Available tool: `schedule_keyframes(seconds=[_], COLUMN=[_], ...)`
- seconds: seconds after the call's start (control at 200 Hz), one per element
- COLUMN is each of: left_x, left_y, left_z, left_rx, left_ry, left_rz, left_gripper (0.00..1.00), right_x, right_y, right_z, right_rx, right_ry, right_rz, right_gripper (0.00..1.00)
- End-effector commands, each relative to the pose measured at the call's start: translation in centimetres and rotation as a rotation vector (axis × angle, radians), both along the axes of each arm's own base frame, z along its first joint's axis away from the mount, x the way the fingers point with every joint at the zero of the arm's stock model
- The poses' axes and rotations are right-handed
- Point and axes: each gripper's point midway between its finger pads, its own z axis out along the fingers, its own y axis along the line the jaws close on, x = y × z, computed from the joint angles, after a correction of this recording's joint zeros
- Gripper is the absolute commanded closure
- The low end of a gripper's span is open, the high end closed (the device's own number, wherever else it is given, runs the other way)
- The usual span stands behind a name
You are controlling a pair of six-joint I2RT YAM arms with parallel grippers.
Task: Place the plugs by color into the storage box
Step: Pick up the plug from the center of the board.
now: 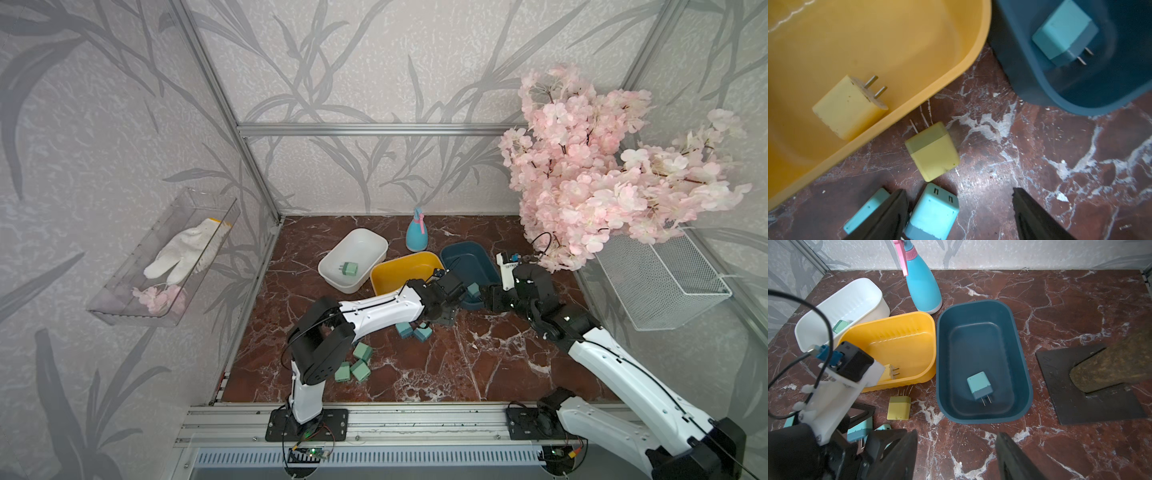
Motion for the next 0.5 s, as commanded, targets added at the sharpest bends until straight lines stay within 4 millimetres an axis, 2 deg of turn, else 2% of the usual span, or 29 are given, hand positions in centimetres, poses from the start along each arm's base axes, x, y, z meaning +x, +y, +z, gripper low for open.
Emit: schedule_keyframes(seconds=[0.0,0.285,0.495], left_x=[1.3,1.6,2.0], left_y=[0.7,1.5,1.8], left_z=[0.4,-1.4,-2.4], left_rx=[0.025,0.093,0.127], left_ry=[-0.042,-0.028,-0.015], left_rz=[0.085,0.105,0.11], left_gripper=[0.2,0.2,0.25], right_x=[-0.4,-0.6,-0.4], right_y=[-0.6,-1.0,-0.6], right_z=[0.4,0.1,-0.1], right_rx=[-0.016,-0.041,-0.027], right_ry=[-0.017,-0.014,-0.011], right_rz=[-0.01,-0.017,-0.008], right_gripper=[0.35,0.34,0.33])
